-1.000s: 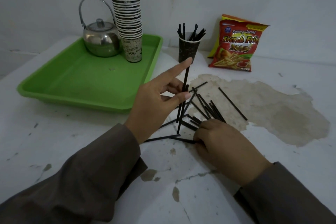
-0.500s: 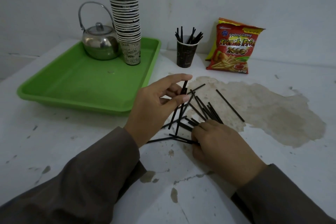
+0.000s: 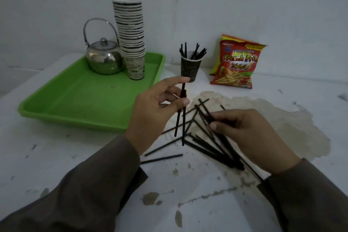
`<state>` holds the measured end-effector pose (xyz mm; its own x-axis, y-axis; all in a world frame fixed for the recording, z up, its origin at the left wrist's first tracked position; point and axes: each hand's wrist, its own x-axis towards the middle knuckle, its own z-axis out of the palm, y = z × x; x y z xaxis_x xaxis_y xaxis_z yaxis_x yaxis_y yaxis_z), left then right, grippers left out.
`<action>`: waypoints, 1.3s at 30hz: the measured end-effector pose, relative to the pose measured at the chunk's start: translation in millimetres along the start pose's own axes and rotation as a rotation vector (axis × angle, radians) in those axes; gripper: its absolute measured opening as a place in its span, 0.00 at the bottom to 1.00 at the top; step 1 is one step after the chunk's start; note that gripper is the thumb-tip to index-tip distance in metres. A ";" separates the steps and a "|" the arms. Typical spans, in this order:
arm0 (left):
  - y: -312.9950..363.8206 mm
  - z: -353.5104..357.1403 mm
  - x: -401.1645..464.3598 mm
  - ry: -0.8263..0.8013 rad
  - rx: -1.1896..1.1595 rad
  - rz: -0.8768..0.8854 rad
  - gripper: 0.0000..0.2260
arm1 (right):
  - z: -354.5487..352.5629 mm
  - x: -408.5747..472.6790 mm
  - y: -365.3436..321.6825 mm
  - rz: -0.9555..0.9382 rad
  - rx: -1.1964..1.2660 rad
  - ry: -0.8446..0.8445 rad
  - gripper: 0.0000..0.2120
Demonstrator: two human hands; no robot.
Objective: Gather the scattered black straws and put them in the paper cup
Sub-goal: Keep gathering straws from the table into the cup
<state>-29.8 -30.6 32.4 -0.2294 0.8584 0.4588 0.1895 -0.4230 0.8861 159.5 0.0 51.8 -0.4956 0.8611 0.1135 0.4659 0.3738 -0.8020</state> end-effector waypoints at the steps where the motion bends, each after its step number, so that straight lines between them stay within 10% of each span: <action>1: 2.4 0.1 6.9 0.009 -0.014 0.001 0.18 | -4.6 7.0 -3.4 0.026 0.119 0.040 0.09; 13: 41.3 1.3 124.9 0.035 -0.013 0.153 0.17 | -53.3 113.7 -43.3 -0.035 0.491 0.259 0.07; 24: 15.0 10.5 210.0 0.220 0.075 0.185 0.16 | -44.5 211.5 -42.8 -0.046 0.264 0.655 0.07; 39: -47.5 29.6 216.9 0.102 0.296 0.078 0.15 | -4.9 248.9 23.6 0.109 -0.381 0.487 0.10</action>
<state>-60.2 184.3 87.9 -0.2949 0.7867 0.5423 0.4765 -0.3708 0.7971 50.8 224.9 64.0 -0.0815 0.9258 0.3691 0.7680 0.2944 -0.5688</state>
